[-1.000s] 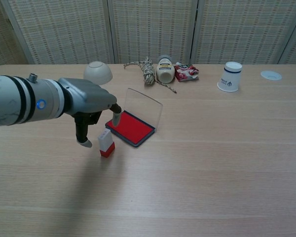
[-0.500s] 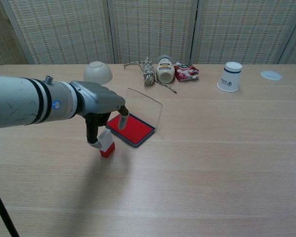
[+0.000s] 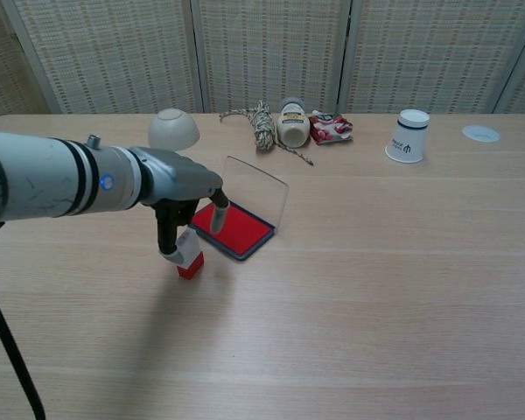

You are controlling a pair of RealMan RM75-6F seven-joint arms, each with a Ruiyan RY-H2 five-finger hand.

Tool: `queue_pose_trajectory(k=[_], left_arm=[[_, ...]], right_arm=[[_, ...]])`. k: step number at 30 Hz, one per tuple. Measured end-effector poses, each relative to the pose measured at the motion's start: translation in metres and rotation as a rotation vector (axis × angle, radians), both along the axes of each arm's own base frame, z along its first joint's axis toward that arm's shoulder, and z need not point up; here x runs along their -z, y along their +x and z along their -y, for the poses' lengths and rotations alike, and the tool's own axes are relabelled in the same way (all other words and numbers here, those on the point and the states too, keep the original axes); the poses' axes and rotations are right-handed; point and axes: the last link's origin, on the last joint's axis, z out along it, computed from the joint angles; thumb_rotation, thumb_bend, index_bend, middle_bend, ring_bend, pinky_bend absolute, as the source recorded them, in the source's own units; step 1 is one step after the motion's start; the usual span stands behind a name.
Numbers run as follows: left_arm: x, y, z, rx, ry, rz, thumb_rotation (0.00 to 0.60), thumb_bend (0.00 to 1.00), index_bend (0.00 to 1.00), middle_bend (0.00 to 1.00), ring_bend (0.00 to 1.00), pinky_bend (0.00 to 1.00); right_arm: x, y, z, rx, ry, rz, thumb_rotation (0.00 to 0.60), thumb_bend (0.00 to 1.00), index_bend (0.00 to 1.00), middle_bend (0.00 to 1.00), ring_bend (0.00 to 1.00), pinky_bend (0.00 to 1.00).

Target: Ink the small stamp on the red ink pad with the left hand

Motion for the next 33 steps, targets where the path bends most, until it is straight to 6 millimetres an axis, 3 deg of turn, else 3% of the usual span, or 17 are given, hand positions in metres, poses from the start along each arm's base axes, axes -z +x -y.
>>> queue_pose_trajectory(k=[33], left_arm=[[0.002,-0.013,-0.01,-0.031,0.004,0.006,0.6,0.26,0.45,1.0,0.9,0.84]], right_arm=[[0.004,0.0,0.004,0.005,0.011,-0.012,0.6,0.19,0.0,0.0,0.0,0.0]])
